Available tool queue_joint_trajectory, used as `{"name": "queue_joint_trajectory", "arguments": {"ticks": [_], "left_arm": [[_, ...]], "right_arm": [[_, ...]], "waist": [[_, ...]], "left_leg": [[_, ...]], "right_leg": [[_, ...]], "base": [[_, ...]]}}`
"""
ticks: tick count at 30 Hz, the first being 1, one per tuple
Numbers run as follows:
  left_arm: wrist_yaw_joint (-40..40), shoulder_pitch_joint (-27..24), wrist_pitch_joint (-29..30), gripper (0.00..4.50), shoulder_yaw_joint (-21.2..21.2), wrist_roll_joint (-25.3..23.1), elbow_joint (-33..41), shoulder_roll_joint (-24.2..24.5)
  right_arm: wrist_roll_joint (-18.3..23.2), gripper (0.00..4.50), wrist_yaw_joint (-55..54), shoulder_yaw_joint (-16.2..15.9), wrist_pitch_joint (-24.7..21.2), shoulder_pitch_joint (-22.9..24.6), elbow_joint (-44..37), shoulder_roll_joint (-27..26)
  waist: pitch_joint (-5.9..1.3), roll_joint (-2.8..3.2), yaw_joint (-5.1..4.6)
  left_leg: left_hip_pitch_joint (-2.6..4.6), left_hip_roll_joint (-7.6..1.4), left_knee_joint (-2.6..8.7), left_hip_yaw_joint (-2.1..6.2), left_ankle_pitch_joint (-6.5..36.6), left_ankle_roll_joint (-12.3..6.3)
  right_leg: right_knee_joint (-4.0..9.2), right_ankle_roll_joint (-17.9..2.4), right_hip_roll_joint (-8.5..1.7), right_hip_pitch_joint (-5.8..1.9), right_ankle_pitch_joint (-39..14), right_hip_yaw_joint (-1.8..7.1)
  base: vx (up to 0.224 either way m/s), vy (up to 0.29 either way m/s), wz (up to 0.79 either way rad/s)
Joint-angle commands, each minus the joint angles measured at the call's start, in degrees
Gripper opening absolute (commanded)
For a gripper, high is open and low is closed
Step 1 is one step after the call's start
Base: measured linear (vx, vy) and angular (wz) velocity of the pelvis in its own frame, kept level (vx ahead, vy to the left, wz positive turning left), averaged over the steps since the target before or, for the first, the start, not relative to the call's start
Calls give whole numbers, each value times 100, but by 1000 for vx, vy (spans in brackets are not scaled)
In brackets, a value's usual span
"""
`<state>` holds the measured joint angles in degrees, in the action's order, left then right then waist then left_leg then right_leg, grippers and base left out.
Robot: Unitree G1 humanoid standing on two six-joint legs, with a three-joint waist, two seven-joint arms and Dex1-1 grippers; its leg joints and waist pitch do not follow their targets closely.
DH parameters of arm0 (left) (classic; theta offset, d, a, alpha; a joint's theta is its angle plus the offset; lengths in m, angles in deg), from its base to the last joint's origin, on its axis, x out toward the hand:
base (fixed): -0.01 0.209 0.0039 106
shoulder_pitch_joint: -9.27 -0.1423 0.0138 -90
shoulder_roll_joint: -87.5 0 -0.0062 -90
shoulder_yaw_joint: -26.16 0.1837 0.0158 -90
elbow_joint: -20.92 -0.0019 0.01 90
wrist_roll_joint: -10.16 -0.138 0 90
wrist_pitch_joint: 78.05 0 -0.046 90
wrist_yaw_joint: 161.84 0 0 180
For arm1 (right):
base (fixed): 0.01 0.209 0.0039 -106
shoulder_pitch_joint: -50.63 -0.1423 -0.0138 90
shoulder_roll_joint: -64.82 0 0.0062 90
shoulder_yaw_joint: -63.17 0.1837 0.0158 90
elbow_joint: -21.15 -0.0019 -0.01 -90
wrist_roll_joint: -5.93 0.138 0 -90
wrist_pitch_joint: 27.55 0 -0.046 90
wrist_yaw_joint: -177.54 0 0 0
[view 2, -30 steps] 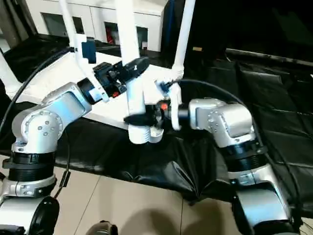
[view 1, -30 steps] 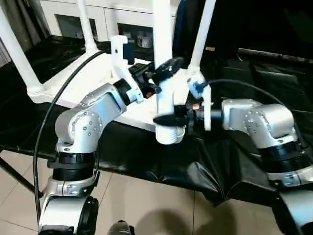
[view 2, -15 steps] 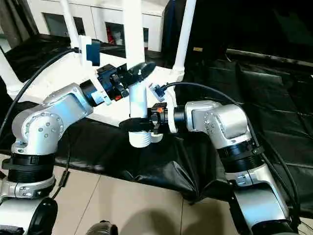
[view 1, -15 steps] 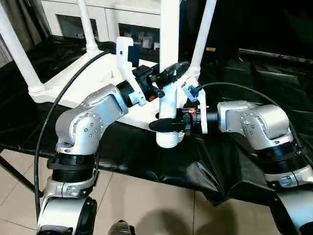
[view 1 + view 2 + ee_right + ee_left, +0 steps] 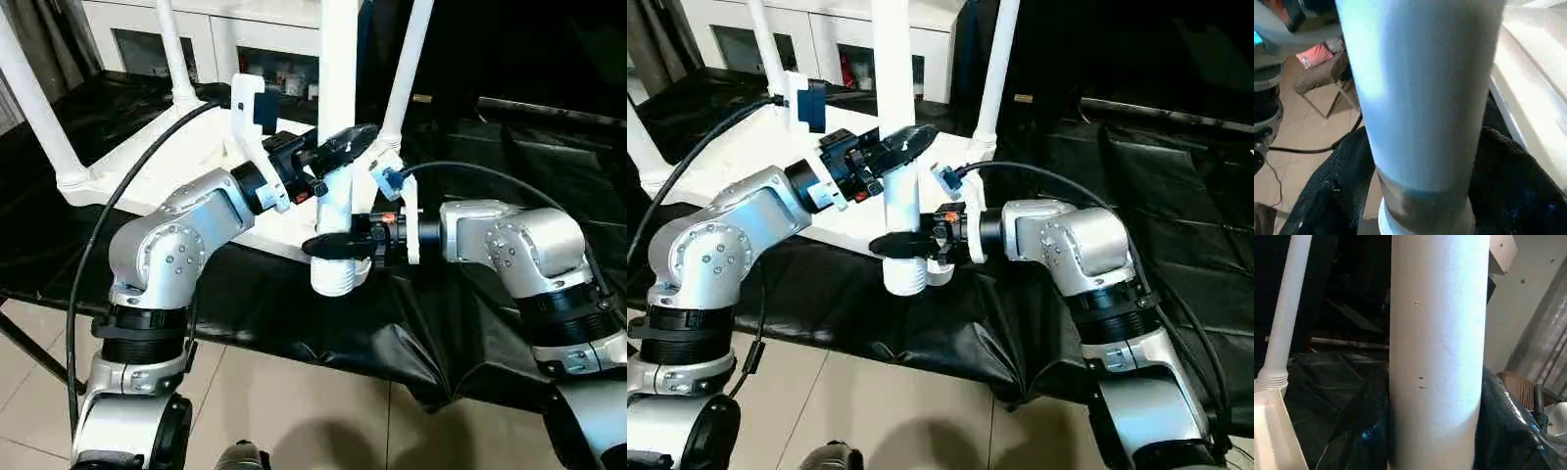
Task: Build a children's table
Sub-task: Pick table leg
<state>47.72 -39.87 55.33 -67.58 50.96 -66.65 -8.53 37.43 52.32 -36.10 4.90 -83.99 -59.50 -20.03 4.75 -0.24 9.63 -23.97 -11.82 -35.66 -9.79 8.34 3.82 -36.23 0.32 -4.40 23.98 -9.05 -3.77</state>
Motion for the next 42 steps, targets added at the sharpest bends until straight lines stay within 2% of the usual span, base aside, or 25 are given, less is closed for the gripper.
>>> {"name": "queue_joint_trajectory", "arguments": {"ticks": [1,7,9,12,14,17,18,19,24,25,28,29,33,34,35,36,37,38,39,40,41,42], "left_arm": [[28,33,-13,183,1,-16,27,-2],[24,42,-22,183,-13,-15,15,13],[21,43,-18,183,-18,-13,22,16],[26,44,-11,183,-22,-14,26,30],[23,47,-11,183,-27,-13,24,32],[15,48,-5,183,-32,-7,31,31],[12,55,-5,183,-34,-8,22,31],[11,59,-6,183,-35,-10,15,31],[-275,133,-84,183,-111,-151,-98,-22],[-282,154,-81,253,-127,-144,-130,-22],[-275,158,44,259,-134,-84,-123,5],[-314,146,20,287,-158,-76,-123,-30],[-546,101,-871,299,-478,-234,-260,-336],[-585,76,-1068,323,-584,-215,-265,-409],[-629,34,-1228,328,-688,-175,-235,-479],[-679,-17,-1277,328,-754,-135,-176,-520],[-731,-78,-1287,328,-812,-91,-109,-549],[-777,-199,-1246,328,-820,-104,12,-531],[-867,-330,-1227,328,-784,-222,126,-483],[-1075,-501,-1226,328,-700,-510,184,-408],[-1113,-532,-1226,328,-684,-563,194,-394],[-1291,-681,-1269,328,-606,-814,229,-342]], "right_arm": [[62,318,-62,131,-23,-152,18,-20],[77,318,-69,149,-27,-169,48,-59],[71,290,-74,155,-41,-162,52,-68],[80,278,-111,183,-70,-165,84,-95],[87,248,-127,192,-78,-166,95,-103],[87,230,-134,200,-97,-156,93,-101],[86,230,-137,202,-102,-155,98,-99],[84,207,-139,203,-104,-155,102,-98],[92,198,-156,228,-129,-110,67,-92],[97,197,-174,247,-133,-98,62,-98],[117,195,-321,367,-91,-32,46,-191],[128,193,-417,454,-37,7,41,-253],[157,193,-1017,1072,880,265,-57,-740],[231,192,-1204,1292,1056,309,-107,-877],[306,191,-1407,1519,1202,350,-175,-1002],[332,191,-1550,1650,1264,384,-240,-1054],[307,191,-1710,1758,1365,427,-313,-1092],[148,191,-1905,1802,1513,520,-424,-1077],[-54,191,-2090,1805,1685,617,-534,-1042],[-471,191,-2407,1705,1949,759,-637,-962],[-548,191,-2465,1687,1997,785,-656,-947],[-896,191,-2733,1605,2232,915,-743,-897]], "waist": [[-557,35,-14],[-556,27,-6],[-554,28,-5],[-559,33,-2],[-562,38,-5],[-561,42,-4],[-559,72,-2],[-560,58,-7],[-560,63,-3],[-557,59,-7],[-562,56,-12],[-564,49,-10],[-566,60,0],[-581,52,-14],[-578,176,-11],[-578,176,-11],[-586,96,-32],[-582,229,-18],[-569,222,-33],[-573,177,-50],[-567,184,-71],[-577,214,-70]], "left_leg": [[217,-109,460,65,1688,469],[218,-110,461,65,1696,471],[218,-110,463,65,1701,479],[213,-109,462,67,1668,477],[217,-107,460,67,1677,484],[215,-108,464,69,1684,484],[222,-108,463,72,1715,493],[220,-107,462,68,1725,492],[223,-106,463,71,1766,511],[222,-104,465,72,1779,511],[224,-105,466,76,1769,513],[218,-103,465,76,1721,511],[214,-116,463,66,1729,503],[211,-108,463,72,1706,505],[223,-114,464,83,1747,525],[223,-114,464,83,1747,525],[237,-102,464,76,1822,507],[235,-103,465,89,1812,524],[239,-117,478,86,1890,537],[226,-112,476,87,1872,535],[226,-92,477,72,1812,529],[230,-73,473,70,1814,523]], "right_leg": [[454,-712,-341,-251,-1863,205],[460,-681,-347,-250,-1928,208],[461,-673,-345,-248,-1924,208],[457,-665,-350,-253,-1913,210],[453,-681,-343,-249,-1878,208],[448,-691,-340,-253,-1839,206],[447,-692,-340,-242,-1857,206],[459,-685,-340,-247,-1864,207],[456,-691,-338,-250,-1842,206],[459,-682,-337,-251,-1867,206],[457,-666,-343,-248,-1894,204],[456,-675,-345,-253,-1870,203],[498,-679,-379,-231,-1904,209],[473,-698,-364,-252,-1832,194],[467,-712,-363,-223,-1770,205],[467,-712,-363,-223,-1770,205],[462,-727,-339,-246,-1723,187],[444,-716,-340,-230,-1711,194],[472,-681,-333,-221,-1757,193],[471,-659,-326,-237,-1724,190],[485,-554,-296,-223,-1739,195],[483,-535,-297,-238,-1813,195]], "base": [[0,0,0],[0,0,0],[0,0,0],[0,0,0],[0,0,0],[0,0,0],[0,0,0],[0,0,0],[0,0,0],[0,0,0],[0,0,0],[0,0,0],[0,0,0],[0,0,0],[0,0,0],[0,0,0],[0,0,0],[0,0,0],[0,0,0],[0,0,0],[0,0,0],[0,0,0]]}}
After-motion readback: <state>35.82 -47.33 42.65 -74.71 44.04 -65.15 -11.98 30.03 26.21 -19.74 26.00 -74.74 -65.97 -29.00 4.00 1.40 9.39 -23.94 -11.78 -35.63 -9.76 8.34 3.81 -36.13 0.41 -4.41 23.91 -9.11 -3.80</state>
